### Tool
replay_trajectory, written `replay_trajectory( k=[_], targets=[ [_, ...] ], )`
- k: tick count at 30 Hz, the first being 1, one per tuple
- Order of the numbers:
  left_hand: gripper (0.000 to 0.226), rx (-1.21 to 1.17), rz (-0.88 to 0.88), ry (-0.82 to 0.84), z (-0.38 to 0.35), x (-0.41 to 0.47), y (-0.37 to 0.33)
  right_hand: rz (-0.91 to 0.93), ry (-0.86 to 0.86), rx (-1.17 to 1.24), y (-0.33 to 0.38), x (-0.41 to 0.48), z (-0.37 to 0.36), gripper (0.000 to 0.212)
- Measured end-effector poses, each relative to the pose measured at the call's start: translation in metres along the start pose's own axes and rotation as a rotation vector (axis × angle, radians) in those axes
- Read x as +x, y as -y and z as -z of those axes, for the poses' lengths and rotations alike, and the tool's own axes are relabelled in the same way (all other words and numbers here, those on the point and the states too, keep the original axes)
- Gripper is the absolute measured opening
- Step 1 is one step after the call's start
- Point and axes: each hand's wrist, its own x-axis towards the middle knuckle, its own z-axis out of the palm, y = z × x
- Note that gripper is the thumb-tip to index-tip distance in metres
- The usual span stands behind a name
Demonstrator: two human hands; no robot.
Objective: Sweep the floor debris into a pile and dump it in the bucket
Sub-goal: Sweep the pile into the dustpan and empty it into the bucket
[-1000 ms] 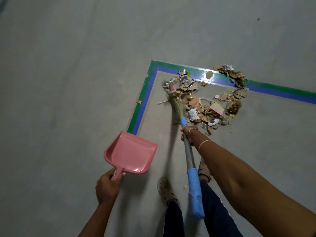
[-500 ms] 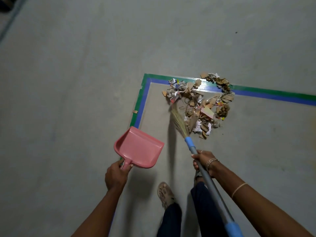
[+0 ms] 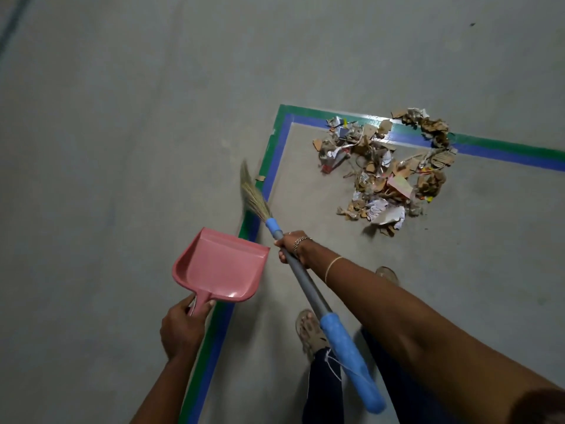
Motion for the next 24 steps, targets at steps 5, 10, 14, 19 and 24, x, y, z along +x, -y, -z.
replay_trajectory(
  k=[5,10,14,19,24],
  targets=[
    [0.036,-0.026,0.007,0.016,-0.002,-0.002,0.004,-0.017,-0.178,0.028,0.009,0.023,0.018,0.008],
    [0.032,-0.048,-0.035,0.065,-0.004,0.004,-0.013,0.046,-0.367,0.161,-0.014,0.010,0.084,0.008],
    [0.030,-0.037,-0.115,0.097,-0.002,0.007,-0.030,0.112,-0.364,0.114,-0.049,-0.039,0.135,0.008],
    [0.037,0.003,-0.202,0.170,-0.012,0.003,-0.051,0.141,-0.318,-0.084,-0.096,-0.133,0.191,0.019],
    [0.046,0.065,-0.224,0.246,-0.031,-0.007,-0.063,-0.007,-0.302,-0.256,-0.155,-0.165,0.233,0.027]
  ],
)
